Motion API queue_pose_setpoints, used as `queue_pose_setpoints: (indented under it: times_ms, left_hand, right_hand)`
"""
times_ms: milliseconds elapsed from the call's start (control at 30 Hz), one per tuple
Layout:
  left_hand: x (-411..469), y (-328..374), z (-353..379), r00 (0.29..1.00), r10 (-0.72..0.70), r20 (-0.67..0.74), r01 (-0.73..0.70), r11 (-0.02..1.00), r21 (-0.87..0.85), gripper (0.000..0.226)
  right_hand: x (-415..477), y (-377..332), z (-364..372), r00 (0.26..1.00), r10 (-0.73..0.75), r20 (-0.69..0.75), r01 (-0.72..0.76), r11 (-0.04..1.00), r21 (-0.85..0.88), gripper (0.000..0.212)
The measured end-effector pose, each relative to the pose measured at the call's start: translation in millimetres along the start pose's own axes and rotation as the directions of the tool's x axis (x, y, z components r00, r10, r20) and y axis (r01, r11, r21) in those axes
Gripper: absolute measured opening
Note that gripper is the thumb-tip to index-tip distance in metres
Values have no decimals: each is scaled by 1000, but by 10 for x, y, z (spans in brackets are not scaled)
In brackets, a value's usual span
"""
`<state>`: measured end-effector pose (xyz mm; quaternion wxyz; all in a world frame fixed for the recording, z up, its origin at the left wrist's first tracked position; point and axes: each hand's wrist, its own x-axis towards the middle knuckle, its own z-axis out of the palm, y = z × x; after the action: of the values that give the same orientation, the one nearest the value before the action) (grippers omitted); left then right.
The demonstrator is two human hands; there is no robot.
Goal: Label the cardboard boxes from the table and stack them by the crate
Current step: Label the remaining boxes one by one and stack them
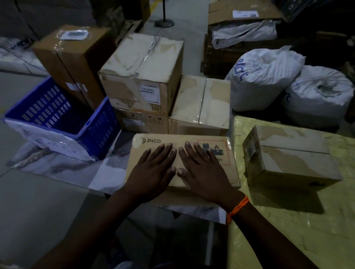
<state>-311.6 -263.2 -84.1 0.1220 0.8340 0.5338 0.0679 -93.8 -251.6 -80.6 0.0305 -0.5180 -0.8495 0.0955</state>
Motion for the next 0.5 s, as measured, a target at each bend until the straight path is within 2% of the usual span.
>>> queue_pose_setpoints:
  times_ms: [167,333,433,500]
  left_hand:
    - [43,-173,-98,995,-90,46,86,993,76,73]
    - [6,-166,-23,995,-94,-18,95,991,91,70]
    - [11,-177,-7,996,-89,-29,91,994,63,70]
    - [16,-168,-17,983,-150,-106,149,989,-17,69]
  right_hand:
    - [45,221,-46,995,102,-6,-102,995,-17,85]
    - [31,283,6,989,134,-56,-137,989,-56,84]
    - [41,267,39,989,128,-67,-132,990,-56,83]
    - [35,276,37,975,187,-123,-186,982,18,84]
